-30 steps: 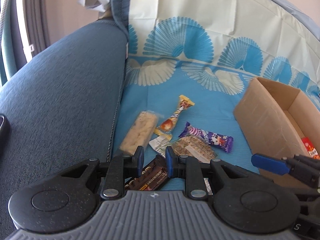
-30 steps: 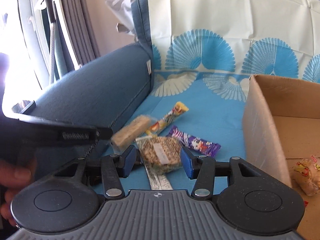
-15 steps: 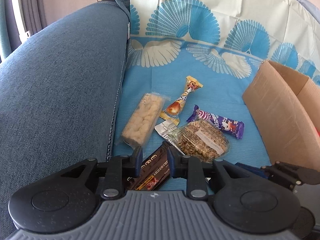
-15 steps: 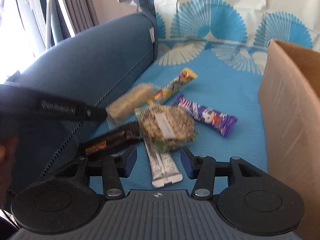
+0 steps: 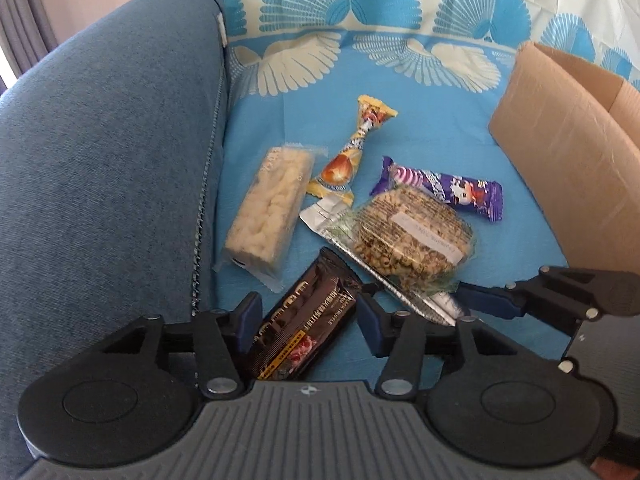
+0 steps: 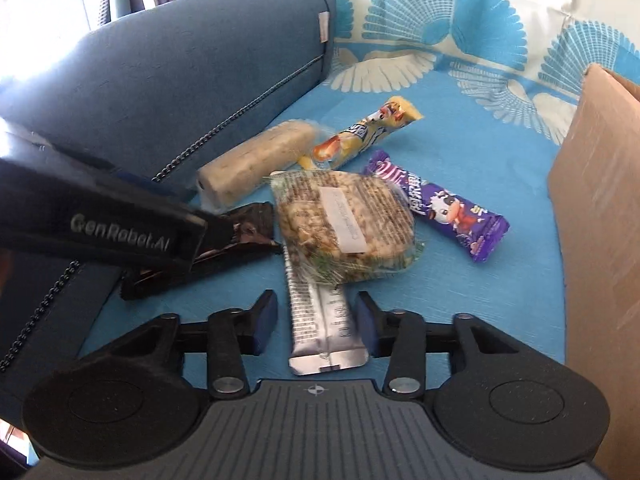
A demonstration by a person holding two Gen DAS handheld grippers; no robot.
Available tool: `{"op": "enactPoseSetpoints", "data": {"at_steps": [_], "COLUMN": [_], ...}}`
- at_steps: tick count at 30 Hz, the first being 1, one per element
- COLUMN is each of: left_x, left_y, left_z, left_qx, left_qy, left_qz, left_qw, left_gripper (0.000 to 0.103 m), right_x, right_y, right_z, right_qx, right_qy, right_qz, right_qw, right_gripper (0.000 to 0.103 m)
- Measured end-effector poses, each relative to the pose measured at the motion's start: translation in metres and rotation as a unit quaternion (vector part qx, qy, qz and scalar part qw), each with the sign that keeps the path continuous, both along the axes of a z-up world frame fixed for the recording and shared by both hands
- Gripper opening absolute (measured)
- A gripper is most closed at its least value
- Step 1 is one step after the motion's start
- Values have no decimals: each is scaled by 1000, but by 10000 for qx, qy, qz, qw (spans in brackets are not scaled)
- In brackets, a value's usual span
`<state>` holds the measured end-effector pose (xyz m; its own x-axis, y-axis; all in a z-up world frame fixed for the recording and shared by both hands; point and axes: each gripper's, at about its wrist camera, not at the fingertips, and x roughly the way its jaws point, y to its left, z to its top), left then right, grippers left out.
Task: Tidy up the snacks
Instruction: 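Grasp the dark cracker packet with the left tool while the right grasps the silver stick pack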
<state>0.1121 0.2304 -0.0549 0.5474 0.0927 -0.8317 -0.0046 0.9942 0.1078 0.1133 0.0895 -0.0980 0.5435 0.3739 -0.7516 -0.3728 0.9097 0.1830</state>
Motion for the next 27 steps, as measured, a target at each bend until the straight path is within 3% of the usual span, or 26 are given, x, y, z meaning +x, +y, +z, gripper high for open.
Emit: {"op": "enactPoseSetpoints", "data": {"at_steps": [7,17,21,23,24,27], "left_x": [5,8,3,-1,-3,-10], "left_y": [0,-4,-5,-6,-7,-11], "left_z": [-11,-18,-15,-11,-8,-3], "left_qx": [85,216,280,222,126,31], "left_qy": [220,400,355,275,238,167], "left_qz": [32,94,128,87,44,-77], "left_qw": [9997,9989,9989,9993,9996,9998], "left_gripper": [60,59,41,19,0,0], "right_x": [-4,-33,-46,-53,-56,-65], "right_y": [-6,-22,-27,-29,-29,-29], "right_z": [3,12,16,19,20,23], "right_qx": [-93,-289,-267,-235,-247,-316], "right_qy": [3,315,406,415,397,383], "right_qz": [49,403,345,331,333,349], "right_qw": [9999,9983,9982,9983,9984,9982], "right_gripper": [26,25,25,25,25,25]}}
